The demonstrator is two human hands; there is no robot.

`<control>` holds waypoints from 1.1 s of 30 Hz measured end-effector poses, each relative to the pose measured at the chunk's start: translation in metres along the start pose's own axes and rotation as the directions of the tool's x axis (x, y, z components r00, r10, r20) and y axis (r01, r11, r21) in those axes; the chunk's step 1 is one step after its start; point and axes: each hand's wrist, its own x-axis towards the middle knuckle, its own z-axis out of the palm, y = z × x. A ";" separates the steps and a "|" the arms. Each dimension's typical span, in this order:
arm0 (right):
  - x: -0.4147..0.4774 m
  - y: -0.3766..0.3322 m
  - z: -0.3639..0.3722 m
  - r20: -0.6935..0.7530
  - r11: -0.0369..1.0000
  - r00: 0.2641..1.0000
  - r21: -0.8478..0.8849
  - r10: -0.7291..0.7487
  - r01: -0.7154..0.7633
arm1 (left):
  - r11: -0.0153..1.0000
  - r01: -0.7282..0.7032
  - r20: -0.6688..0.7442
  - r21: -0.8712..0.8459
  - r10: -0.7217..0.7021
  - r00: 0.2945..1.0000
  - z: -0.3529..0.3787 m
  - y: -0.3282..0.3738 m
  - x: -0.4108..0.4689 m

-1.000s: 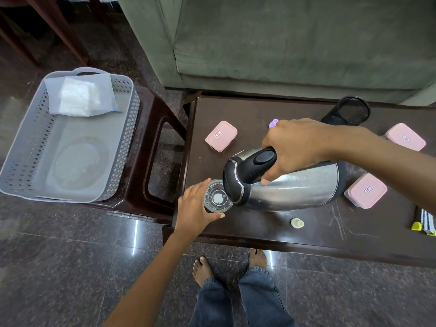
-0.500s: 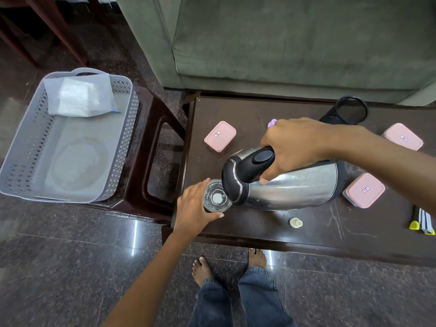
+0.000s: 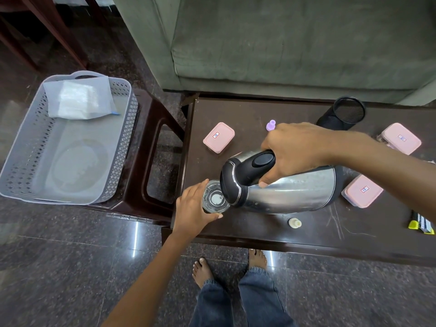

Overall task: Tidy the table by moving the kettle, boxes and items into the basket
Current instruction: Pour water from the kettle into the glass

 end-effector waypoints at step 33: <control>-0.086 0.057 0.032 -0.306 0.656 0.914 0.752 0.266 0.061 | 0.976 -0.084 -0.129 -0.200 0.058 0.990 -0.100 0.051 0.006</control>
